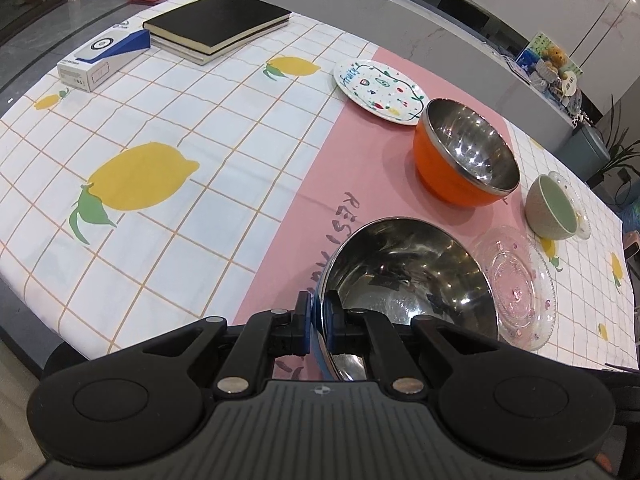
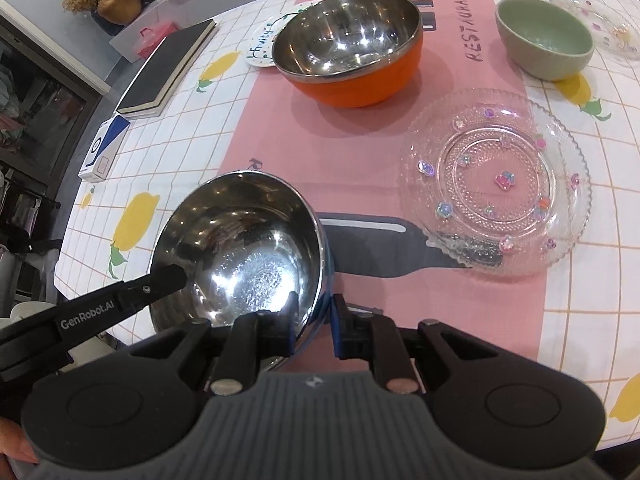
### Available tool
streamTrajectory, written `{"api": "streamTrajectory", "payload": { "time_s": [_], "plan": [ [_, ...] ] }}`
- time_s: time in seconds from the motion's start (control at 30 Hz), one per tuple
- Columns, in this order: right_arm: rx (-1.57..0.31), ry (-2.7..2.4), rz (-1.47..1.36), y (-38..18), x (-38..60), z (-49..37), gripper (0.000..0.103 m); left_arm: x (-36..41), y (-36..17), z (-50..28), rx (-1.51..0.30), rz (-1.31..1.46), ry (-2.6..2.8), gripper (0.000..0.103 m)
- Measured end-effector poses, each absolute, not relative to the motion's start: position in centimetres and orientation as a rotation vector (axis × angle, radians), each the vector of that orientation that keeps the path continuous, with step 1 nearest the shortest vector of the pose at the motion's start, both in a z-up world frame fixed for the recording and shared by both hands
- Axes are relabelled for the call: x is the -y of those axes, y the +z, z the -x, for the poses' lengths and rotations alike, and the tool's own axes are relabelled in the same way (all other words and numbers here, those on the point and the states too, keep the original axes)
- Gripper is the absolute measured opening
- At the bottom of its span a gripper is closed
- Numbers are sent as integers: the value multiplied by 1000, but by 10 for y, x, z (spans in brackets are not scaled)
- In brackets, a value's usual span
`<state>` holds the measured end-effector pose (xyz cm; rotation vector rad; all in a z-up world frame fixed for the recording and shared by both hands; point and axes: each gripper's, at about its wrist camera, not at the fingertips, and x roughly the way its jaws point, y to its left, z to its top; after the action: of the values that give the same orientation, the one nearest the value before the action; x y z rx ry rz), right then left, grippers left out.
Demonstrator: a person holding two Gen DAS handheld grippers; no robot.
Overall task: Organize plates and bowls
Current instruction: 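Lift the blue-bottomed bowl with both grippers and carry it over the orange bowl, then lower the blue-bottomed bowl into the orange bowl and open both grippers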
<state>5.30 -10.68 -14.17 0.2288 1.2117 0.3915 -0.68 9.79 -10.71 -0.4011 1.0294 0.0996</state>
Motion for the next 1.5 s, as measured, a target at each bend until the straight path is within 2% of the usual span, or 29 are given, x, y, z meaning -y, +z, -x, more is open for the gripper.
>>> {"api": "streamTrajectory", "payload": {
  "time_s": [0.07, 0.17, 0.23, 0.27, 0.33, 0.43, 0.57, 0.73, 0.97, 1.07, 1.37, 1.5],
  "plan": [
    [-1212, 395, -230, -141, 107, -53, 18, -99, -108, 7, -1034, 403, 96, 7],
    [-1203, 398, -219, -139, 106, -53, 34, -100, -105, 7, -1018, 400, 90, 9],
    [-1192, 394, -219, -136, 107, -53, 35, -101, -101, 7, -993, 399, 87, 9],
    [-1186, 394, -220, -134, 107, -52, 39, -102, -99, 7, -981, 393, 86, 11],
    [-1168, 391, -223, -130, 110, -52, 44, -103, -94, 8, -960, 379, 90, 18],
    [-1132, 369, -220, -123, 114, -50, 48, -108, -88, 9, -936, 385, 96, 19],
    [-1064, 308, -228, -113, 123, -49, 61, -111, -71, 13, -858, 344, 96, 19],
    [-973, 258, -220, -100, 131, -48, 62, -104, -44, 14, -741, 262, 109, 19],
    [-829, 243, -231, -75, 146, -51, 63, -89, -26, 0, -694, 227, 50, 19],
    [-790, 260, -232, -63, 151, -58, 73, -82, -20, -9, -692, 223, -5, 19],
    [-764, 212, -225, -48, 160, -84, 73, -64, -6, -45, -685, 209, -62, 20],
    [-774, 200, -230, -50, 161, -96, 74, -59, -8, -67, -728, 227, -81, 25]
  ]
}}
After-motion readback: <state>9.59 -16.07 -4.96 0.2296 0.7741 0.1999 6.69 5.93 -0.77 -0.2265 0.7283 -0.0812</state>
